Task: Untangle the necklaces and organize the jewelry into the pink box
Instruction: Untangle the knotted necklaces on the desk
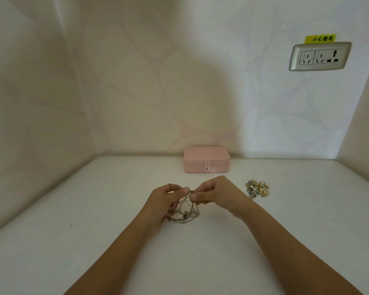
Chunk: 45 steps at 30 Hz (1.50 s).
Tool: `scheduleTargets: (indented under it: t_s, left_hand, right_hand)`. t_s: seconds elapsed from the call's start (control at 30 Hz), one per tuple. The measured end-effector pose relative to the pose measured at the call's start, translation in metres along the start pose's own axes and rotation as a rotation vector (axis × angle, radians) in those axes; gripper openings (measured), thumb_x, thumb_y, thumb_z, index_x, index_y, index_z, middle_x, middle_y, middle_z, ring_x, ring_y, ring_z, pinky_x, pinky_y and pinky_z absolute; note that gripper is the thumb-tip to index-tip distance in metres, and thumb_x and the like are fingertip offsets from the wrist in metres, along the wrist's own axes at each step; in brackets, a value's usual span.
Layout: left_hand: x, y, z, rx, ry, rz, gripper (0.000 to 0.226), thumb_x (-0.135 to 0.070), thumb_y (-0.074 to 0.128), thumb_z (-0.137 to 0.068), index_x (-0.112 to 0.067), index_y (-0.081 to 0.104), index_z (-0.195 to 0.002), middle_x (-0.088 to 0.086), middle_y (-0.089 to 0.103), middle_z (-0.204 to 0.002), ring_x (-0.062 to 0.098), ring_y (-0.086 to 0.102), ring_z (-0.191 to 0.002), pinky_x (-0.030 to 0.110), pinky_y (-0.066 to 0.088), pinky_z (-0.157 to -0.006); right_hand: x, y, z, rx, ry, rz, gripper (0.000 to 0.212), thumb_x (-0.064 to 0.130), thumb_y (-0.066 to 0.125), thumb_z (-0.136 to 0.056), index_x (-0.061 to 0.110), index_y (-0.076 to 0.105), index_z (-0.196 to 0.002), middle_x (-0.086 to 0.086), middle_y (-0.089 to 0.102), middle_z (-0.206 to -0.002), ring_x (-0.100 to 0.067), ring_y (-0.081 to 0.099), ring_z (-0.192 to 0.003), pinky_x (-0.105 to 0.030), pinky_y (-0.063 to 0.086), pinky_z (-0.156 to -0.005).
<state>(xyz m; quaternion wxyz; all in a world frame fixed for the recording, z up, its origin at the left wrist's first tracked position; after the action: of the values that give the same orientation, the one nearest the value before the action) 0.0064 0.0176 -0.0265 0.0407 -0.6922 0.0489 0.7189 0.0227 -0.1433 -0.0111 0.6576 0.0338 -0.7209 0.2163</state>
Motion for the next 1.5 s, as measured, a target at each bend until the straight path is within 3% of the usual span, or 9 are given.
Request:
scheduleTargets:
  t_s: [0.17,0.43,0.6,0.8,0.97,1.1,1.2,1.33,1.5]
  left_hand:
    - [0.004,0.003,0.003,0.017,0.027,-0.116,0.02,-0.017,0.068,-0.085,-0.001,0.069,-0.097,-0.013,0.052,-0.044,0.0,0.042,-0.038,0.01,0.034,-0.042]
    - [0.004,0.001,-0.001,-0.014,0.044,-0.127,0.013,-0.024,0.067,-0.085,-0.014,0.066,-0.077,-0.011,0.048,-0.052,0.007,0.042,-0.047,0.021,0.034,-0.052]
    - [0.005,0.005,-0.004,0.042,0.028,0.016,0.019,-0.027,0.064,-0.088,-0.015,0.061,-0.073,-0.001,0.054,-0.066,0.014,0.047,-0.063,0.025,0.039,-0.061]
    - [0.002,0.002,-0.004,-0.051,0.067,0.005,0.033,-0.035,0.062,-0.088,-0.017,0.05,-0.064,-0.006,0.053,-0.064,0.011,0.048,-0.064,0.024,0.038,-0.065]
    - [-0.003,-0.001,-0.005,-0.022,0.027,0.475,0.02,-0.021,0.061,-0.084,-0.005,0.058,-0.074,0.006,0.063,-0.07,0.016,0.063,-0.068,0.032,0.053,-0.08]
    - [0.002,-0.005,-0.007,-0.114,-0.025,0.542,0.027,-0.02,0.055,-0.095,-0.006,0.056,-0.072,0.005,0.055,-0.06,0.015,0.059,-0.057,0.03,0.059,-0.065]
    - [0.008,-0.011,-0.007,-0.227,-0.093,0.418,0.032,-0.03,0.058,-0.094,-0.01,0.049,-0.071,0.003,0.044,-0.057,0.015,0.046,-0.048,0.025,0.048,-0.046]
    - [0.002,-0.015,-0.003,-0.226,-0.057,-0.251,0.052,-0.048,0.057,-0.09,-0.014,0.039,-0.054,0.002,0.044,-0.044,0.012,0.041,-0.033,0.018,0.036,-0.039]
    - [0.001,-0.015,0.0,-0.03,-0.092,-0.602,0.058,-0.064,0.061,-0.078,-0.018,0.042,-0.048,-0.002,0.052,-0.049,0.011,0.042,-0.039,0.019,0.033,-0.046]
  right_hand:
    - [-0.006,0.0,-0.001,0.064,0.021,-0.019,0.014,0.006,0.075,-0.079,0.005,0.072,-0.093,-0.009,0.072,-0.081,-0.011,0.065,-0.075,-0.02,0.051,-0.077]
    - [-0.003,-0.001,-0.003,0.076,0.029,-0.221,0.007,0.007,0.062,-0.088,0.012,0.064,-0.083,-0.003,0.067,-0.084,-0.014,0.063,-0.086,-0.031,0.048,-0.09]
    - [-0.001,0.003,-0.004,0.096,0.094,-0.628,0.014,0.003,0.051,-0.092,0.007,0.058,-0.081,-0.007,0.067,-0.083,-0.02,0.065,-0.081,-0.033,0.049,-0.086]
    - [-0.001,-0.001,-0.007,-0.019,0.053,-0.748,0.014,0.004,0.049,-0.094,0.006,0.056,-0.082,-0.006,0.061,-0.078,-0.017,0.062,-0.075,-0.031,0.052,-0.083]
    - [0.001,-0.013,-0.006,-0.108,0.056,-0.998,0.016,0.006,0.049,-0.094,0.007,0.056,-0.081,-0.006,0.061,-0.069,-0.016,0.06,-0.061,-0.029,0.057,-0.064]
    - [0.002,-0.018,-0.005,-0.094,0.082,-0.804,0.015,0.008,0.05,-0.095,0.011,0.052,-0.081,0.001,0.052,-0.056,-0.005,0.031,-0.038,-0.016,0.035,-0.04]
    - [0.006,-0.024,-0.002,-0.133,0.032,-0.533,0.014,0.007,0.051,-0.096,0.011,0.052,-0.083,0.001,0.049,-0.054,-0.005,0.025,-0.038,-0.016,0.025,-0.037]
    - [0.013,-0.034,0.001,-0.25,-0.057,-0.178,0.01,0.011,0.05,-0.097,0.011,0.051,-0.087,-0.001,0.057,-0.053,-0.008,0.031,-0.04,-0.02,0.028,-0.042]
    - [0.011,-0.043,0.003,-0.356,-0.072,0.296,0.011,0.017,0.048,-0.098,0.018,0.049,-0.087,0.002,0.067,-0.056,-0.004,0.034,-0.037,-0.015,0.032,-0.041]
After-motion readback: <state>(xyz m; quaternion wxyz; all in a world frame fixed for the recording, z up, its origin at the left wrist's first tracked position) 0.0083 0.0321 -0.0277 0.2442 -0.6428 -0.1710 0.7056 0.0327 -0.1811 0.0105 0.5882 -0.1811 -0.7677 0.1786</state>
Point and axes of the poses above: each hand's wrist, its own z-axis away from the middle knuckle, its own y-axis out of the palm, x = y × z, the point moved 4 cm from there along -z, towards the middle knuckle
